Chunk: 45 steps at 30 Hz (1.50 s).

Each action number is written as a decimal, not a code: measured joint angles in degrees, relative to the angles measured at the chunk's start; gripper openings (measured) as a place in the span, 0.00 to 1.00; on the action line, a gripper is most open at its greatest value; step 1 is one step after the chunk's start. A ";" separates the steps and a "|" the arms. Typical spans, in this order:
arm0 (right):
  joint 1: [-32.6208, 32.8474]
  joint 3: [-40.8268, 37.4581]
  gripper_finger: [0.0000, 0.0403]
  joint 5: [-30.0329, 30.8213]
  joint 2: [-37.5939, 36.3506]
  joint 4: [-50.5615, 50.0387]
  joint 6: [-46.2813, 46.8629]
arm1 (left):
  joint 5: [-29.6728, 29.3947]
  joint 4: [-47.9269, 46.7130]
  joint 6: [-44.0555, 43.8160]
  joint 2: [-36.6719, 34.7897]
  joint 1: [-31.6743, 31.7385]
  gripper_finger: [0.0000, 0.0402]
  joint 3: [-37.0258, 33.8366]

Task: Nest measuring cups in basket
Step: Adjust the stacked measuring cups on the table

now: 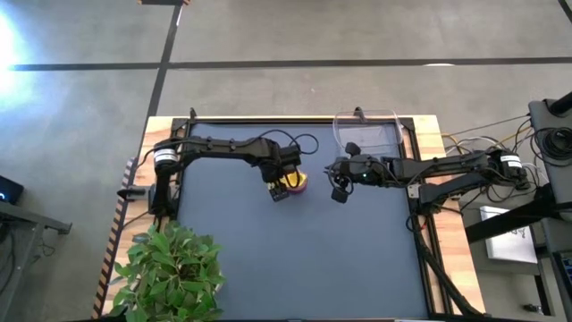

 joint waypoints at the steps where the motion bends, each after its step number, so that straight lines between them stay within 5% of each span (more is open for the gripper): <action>1: 0.00 0.00 0.12 0.00 0.00 0.00 -0.02 | 0.00 -0.04 0.00 0.00 0.00 0.71 0.00; 8: 0.00 -0.06 0.12 -2.34 0.00 0.06 -0.37 | -0.05 -1.94 0.74 -3.19 0.00 0.76 0.00; 19: 0.04 -4.77 0.11 -10.63 0.00 7.94 0.48 | -6.10 4.37 6.43 -12.15 1.36 0.67 -1.27; 24: 0.04 -6.85 0.03 -11.58 0.00 9.48 1.86 | -6.19 11.75 6.49 -15.18 4.34 0.51 -7.79; 32: 0.04 -7.23 0.02 -14.36 1.46 13.12 3.13 | -2.18 27.40 1.56 -22.34 8.68 0.03 -23.31; 45: -1.68 -1.43 0.02 -15.78 18.33 16.32 2.55 | -1.04 30.40 -3.52 -21.27 7.73 0.00 -30.23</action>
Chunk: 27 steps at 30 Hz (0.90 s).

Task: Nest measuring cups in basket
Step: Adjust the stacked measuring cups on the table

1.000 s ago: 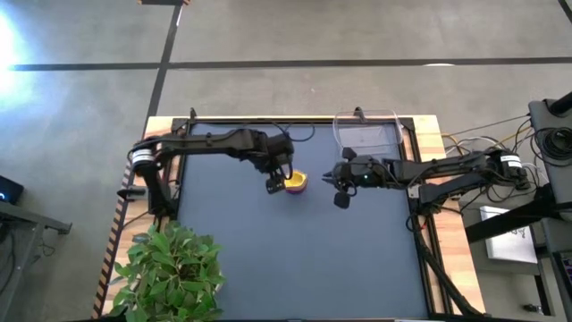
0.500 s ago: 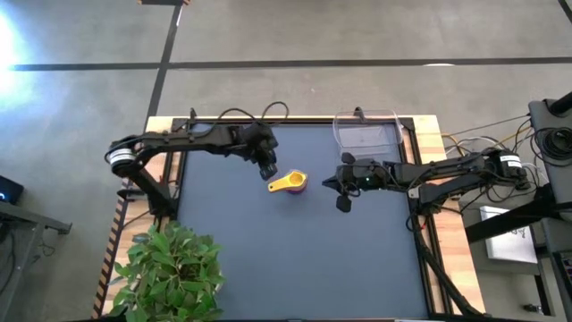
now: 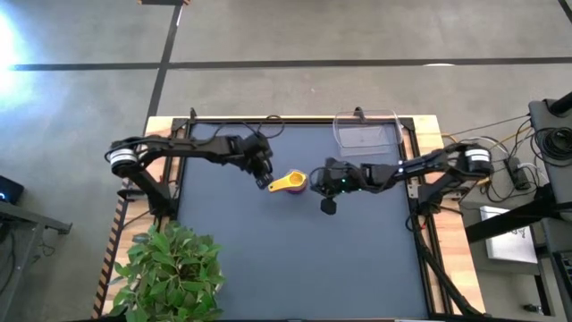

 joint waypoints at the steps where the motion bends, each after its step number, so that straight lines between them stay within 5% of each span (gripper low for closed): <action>1: -0.37 0.64 0.02 0.04 1.13 -0.11 -0.03 | 0.47 0.00 -0.04 0.39 -0.21 0.00 0.00; 27: -10.51 13.40 0.02 -0.17 11.71 -6.47 -3.67 | 8.91 8.88 -2.67 4.99 -7.56 0.00 0.04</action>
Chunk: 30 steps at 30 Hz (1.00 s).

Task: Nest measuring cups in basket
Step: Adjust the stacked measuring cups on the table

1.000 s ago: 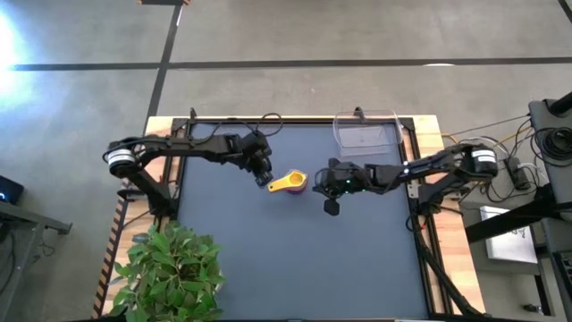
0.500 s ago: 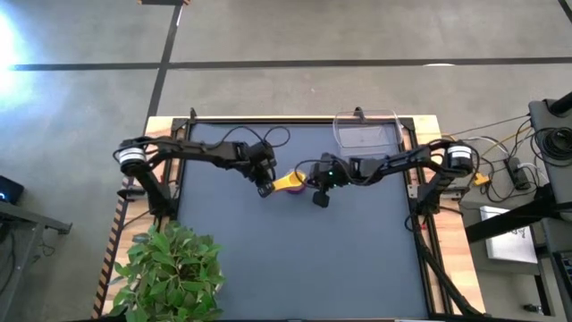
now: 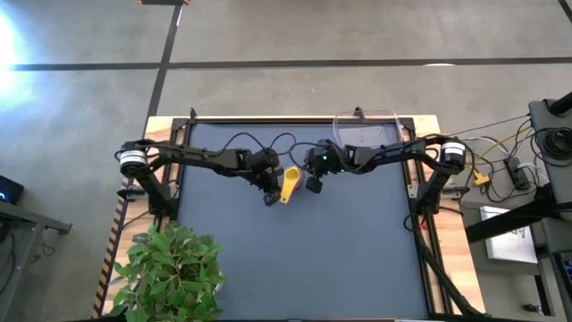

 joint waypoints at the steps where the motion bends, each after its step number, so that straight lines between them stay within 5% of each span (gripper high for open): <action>1: -0.29 0.68 0.02 -0.05 0.47 -0.20 -0.23 | 0.06 0.64 -0.11 0.00 -0.31 0.00 0.00; 10: -0.86 5.91 0.02 -0.07 0.65 -6.89 -2.60 | -0.62 3.24 3.11 -1.26 -1.00 0.00 -0.24; 19: 1.46 -2.54 0.02 0.09 -8.76 -6.17 1.14 | -1.74 3.25 5.24 -3.43 4.69 0.00 -3.47; 30: 4.87 -6.58 0.02 -1.70 -6.34 -1.32 5.38 | -5.66 8.05 4.29 -1.66 10.77 0.00 -4.79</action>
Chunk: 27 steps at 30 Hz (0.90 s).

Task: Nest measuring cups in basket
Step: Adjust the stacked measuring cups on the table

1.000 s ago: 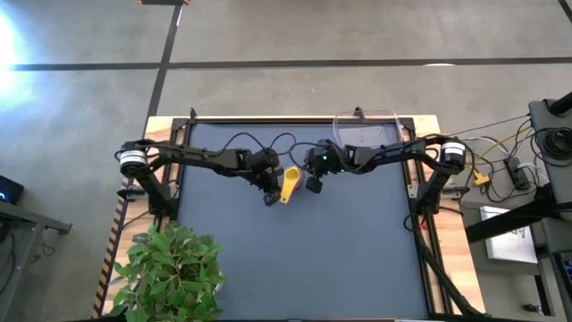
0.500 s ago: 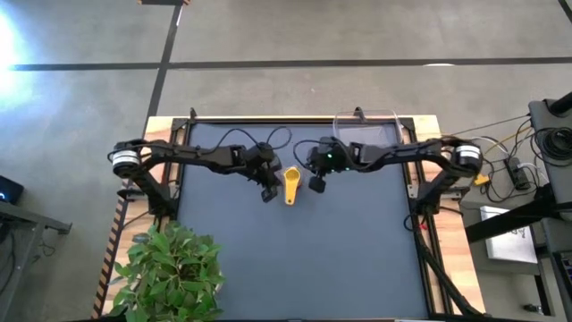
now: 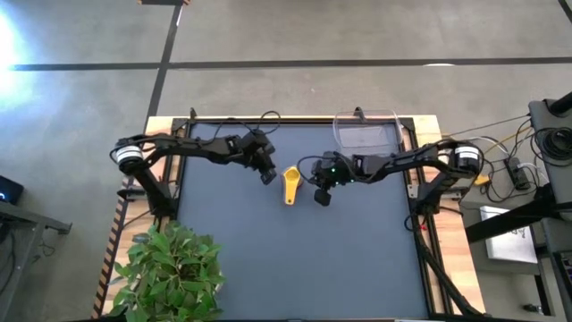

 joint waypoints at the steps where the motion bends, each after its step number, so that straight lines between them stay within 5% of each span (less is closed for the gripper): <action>1: 0.00 0.01 0.02 0.05 0.59 0.69 -0.05 | 0.83 -0.01 0.04 0.37 0.11 0.00 -0.02; 27: -3.85 3.90 0.02 -1.36 5.30 5.23 -1.10 | 7.10 -0.04 -2.24 10.65 -4.40 0.00 5.71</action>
